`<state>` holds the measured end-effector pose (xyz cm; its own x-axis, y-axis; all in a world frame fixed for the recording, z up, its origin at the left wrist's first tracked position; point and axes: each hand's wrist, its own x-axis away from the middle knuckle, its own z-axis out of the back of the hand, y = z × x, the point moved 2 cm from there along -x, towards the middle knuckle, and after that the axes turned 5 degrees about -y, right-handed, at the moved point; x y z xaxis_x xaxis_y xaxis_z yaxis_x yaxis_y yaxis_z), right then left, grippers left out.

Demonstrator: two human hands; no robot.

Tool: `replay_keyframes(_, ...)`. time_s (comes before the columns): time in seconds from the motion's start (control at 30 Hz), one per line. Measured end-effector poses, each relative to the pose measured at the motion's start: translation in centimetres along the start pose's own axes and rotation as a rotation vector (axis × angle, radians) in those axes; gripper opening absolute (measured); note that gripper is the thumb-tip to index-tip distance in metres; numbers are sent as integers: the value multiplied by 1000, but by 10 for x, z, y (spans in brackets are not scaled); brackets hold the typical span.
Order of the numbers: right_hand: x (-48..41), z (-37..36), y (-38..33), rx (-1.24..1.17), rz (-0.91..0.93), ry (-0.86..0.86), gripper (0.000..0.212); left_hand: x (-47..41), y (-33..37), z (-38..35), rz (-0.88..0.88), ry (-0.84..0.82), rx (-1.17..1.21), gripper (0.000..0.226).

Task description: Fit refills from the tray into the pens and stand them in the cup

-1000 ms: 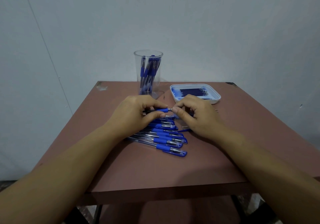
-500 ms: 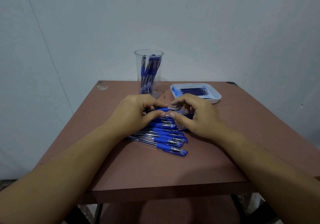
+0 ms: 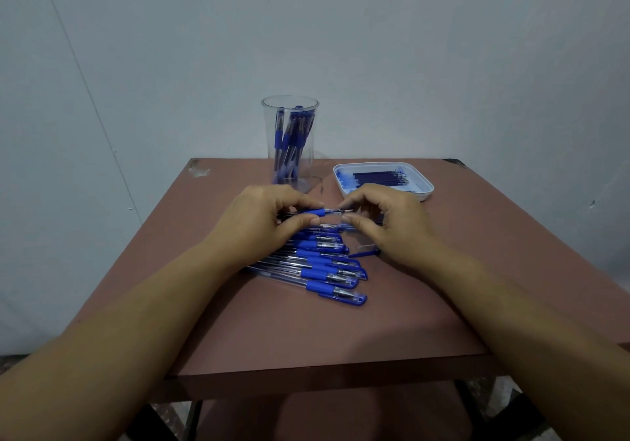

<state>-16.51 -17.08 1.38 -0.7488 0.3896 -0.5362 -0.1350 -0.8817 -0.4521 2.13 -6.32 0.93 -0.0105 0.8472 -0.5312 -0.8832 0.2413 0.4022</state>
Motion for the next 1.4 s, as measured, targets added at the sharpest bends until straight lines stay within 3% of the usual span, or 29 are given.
replay_keyframes(0.1, -1, 2, 5, 37, -36, -3, 15, 0, -2, 1, 22, 9, 6, 23)
replay_keyframes(0.3, 0, 12, 14, 225, -152, -340, 16, 0, -2, 2, 26, 9, -2, 24)
replay_keyframes(0.5, 2, 5, 23, 240, -171, -477, 31, 0, -3, 2, 20, -3, -21, 25)
replay_keyframes(0.63, 2, 9, 19, 196, -169, -441, 32, 1, -3, 3, 10, -7, -25, 26)
replay_keyframes(0.87, 3, 8, 3, -82, -93, -95, 23, 1, -1, 1, -5, -2, 1, 24)
replay_keyframes(0.93, 1, 1, 0, -148, -79, -95, 24, 1, 1, 1, -23, -3, 17, 23)
replay_keyframes(1.2, 0, 3, 6, -49, -71, -34, 6, 0, 2, 2, -3, 12, 34, 23)
replay_keyframes(1.4, 2, 4, 3, -79, -42, -82, 21, 1, 4, 1, -20, -5, 22, 23)
